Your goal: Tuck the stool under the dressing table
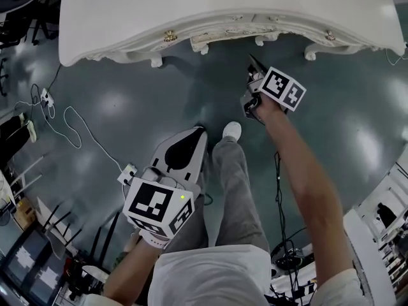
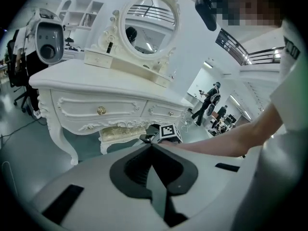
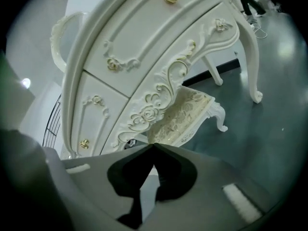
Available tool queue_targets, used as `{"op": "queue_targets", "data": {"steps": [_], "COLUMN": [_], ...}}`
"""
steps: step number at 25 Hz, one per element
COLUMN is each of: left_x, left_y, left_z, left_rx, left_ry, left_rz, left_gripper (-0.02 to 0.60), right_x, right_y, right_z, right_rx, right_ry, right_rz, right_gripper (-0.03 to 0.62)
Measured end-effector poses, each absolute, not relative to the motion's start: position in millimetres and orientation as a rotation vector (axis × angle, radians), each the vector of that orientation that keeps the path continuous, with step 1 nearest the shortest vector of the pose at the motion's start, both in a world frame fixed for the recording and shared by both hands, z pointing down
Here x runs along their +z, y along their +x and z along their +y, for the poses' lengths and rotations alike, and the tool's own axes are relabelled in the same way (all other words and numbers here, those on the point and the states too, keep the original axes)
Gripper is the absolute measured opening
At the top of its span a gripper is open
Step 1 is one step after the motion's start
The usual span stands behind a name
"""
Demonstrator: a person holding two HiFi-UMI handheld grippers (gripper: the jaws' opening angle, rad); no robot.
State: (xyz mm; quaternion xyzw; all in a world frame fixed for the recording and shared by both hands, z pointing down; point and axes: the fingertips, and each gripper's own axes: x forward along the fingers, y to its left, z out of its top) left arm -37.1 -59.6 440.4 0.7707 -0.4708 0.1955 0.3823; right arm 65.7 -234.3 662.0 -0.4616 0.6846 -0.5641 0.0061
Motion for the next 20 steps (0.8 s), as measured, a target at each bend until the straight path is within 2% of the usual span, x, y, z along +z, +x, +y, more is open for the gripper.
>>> {"op": "queue_targets", "data": {"steps": [11, 20], "left_x": [370.2, 324.9], "left_y": [-54.4, -77.9], "left_z": [-51.1, -38.9], "left_rx": [0.452, 0.385], "left_ry": [1.997, 1.992], "left_rz": [-1.235, -1.254], "left_gripper": [0.008, 0.008], "right_x": [563.2, 478.6], "right_y": [55.3, 34.0], "right_z": [-200.0, -167.0], "right_rx": [-1.692, -1.503], "right_ry": [-1.372, -1.321], "right_rz": [2.336, 2.595], "right_gripper": [0.011, 0.011]}}
